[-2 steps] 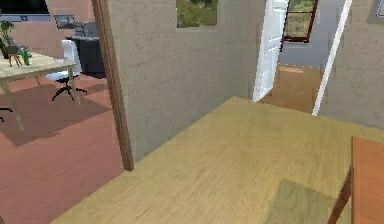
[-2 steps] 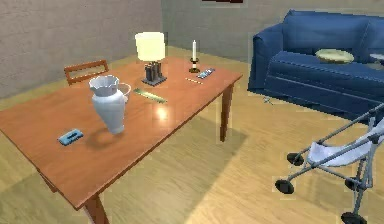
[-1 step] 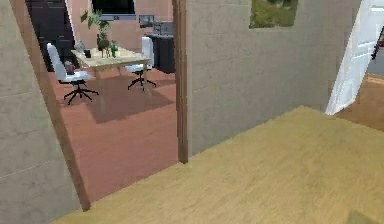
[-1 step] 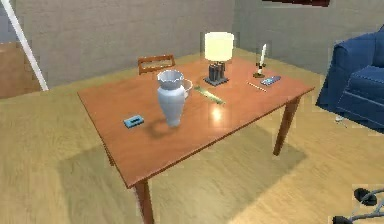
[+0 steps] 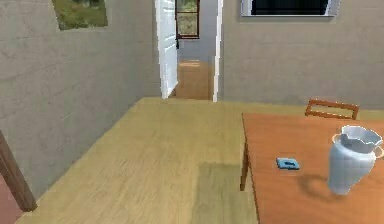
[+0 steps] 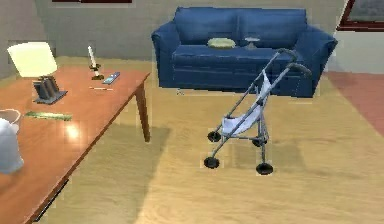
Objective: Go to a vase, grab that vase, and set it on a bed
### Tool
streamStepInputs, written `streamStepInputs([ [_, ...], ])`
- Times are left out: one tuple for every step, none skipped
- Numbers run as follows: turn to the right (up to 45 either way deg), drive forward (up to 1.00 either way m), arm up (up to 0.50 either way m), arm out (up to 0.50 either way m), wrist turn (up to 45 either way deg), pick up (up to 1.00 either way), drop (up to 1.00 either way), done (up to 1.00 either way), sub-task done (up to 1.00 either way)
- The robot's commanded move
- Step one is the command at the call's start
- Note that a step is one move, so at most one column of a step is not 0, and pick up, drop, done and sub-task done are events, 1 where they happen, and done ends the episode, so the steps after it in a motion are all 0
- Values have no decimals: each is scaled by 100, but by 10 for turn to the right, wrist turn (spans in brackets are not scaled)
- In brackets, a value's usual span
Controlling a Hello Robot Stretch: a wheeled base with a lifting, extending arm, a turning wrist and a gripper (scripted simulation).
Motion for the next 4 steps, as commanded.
streamStepInputs([
  [450,0,0,0,0,0,0,0,0],
  [180,0,0,0,0,0,0,0,0],
  [0,40,0,0,0,0,0,0,0],
  [-450,0,0,0,0,0,0,0,0],
])
